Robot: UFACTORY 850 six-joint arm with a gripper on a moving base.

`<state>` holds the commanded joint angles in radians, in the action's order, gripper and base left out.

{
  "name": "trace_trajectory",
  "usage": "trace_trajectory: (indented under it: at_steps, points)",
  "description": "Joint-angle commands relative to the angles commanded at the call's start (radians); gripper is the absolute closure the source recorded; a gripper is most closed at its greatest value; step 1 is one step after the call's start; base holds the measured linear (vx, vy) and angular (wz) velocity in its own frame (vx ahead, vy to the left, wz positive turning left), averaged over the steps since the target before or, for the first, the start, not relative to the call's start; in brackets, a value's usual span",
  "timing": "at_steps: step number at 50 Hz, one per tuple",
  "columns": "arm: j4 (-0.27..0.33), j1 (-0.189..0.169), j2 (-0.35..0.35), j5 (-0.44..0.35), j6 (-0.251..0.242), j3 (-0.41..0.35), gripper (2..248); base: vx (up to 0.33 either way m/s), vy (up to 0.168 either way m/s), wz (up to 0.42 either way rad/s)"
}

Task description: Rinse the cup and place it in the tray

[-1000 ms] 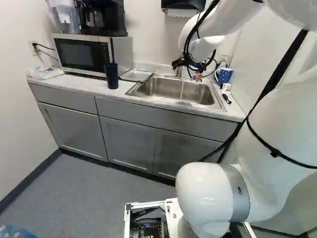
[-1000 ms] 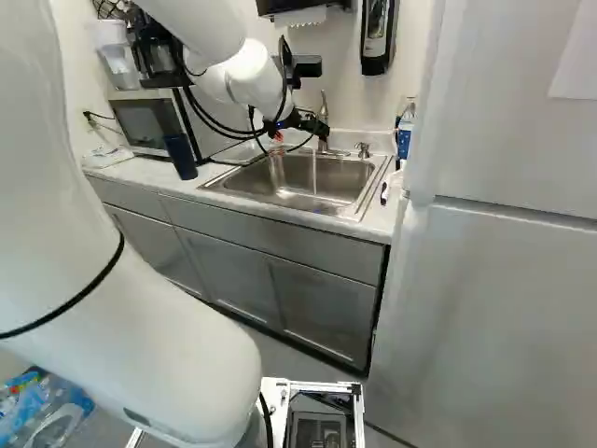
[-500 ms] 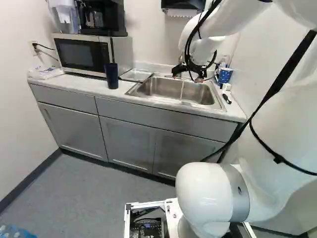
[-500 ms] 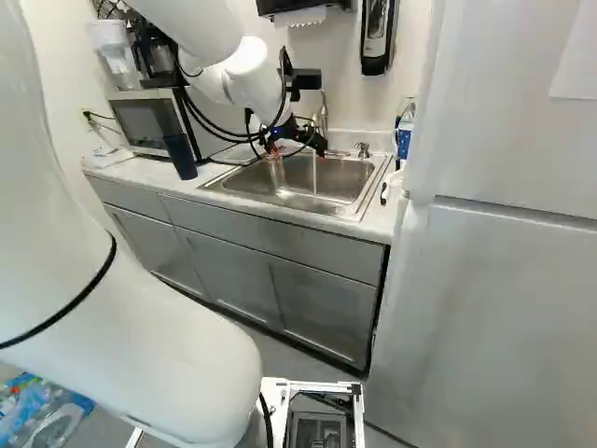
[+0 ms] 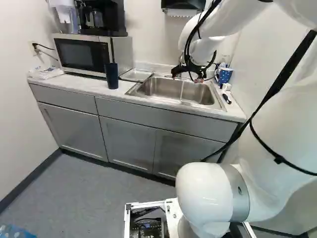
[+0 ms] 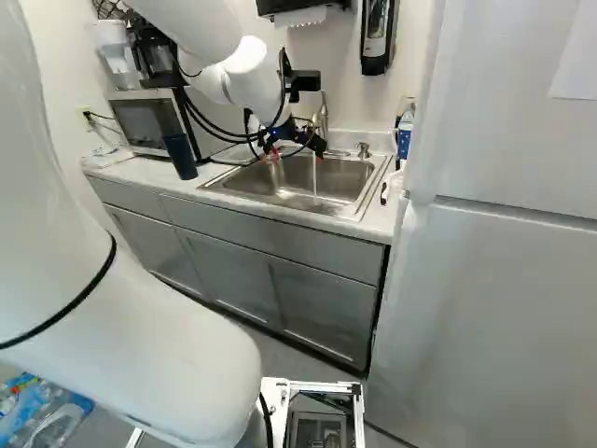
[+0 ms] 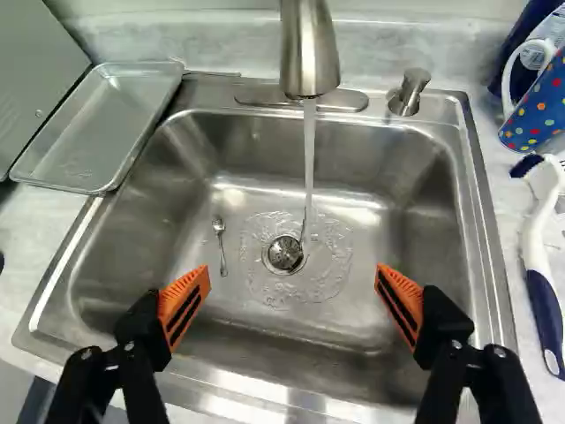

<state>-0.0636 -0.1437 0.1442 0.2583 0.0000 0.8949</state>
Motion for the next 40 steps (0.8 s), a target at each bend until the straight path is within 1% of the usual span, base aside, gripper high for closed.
trace_trajectory:
  at_steps: [40]
  points:
    - [0.000, 0.137, -0.029, 0.000, 0.000, 0.027, 3, 0.000, 0.000, 0.000]
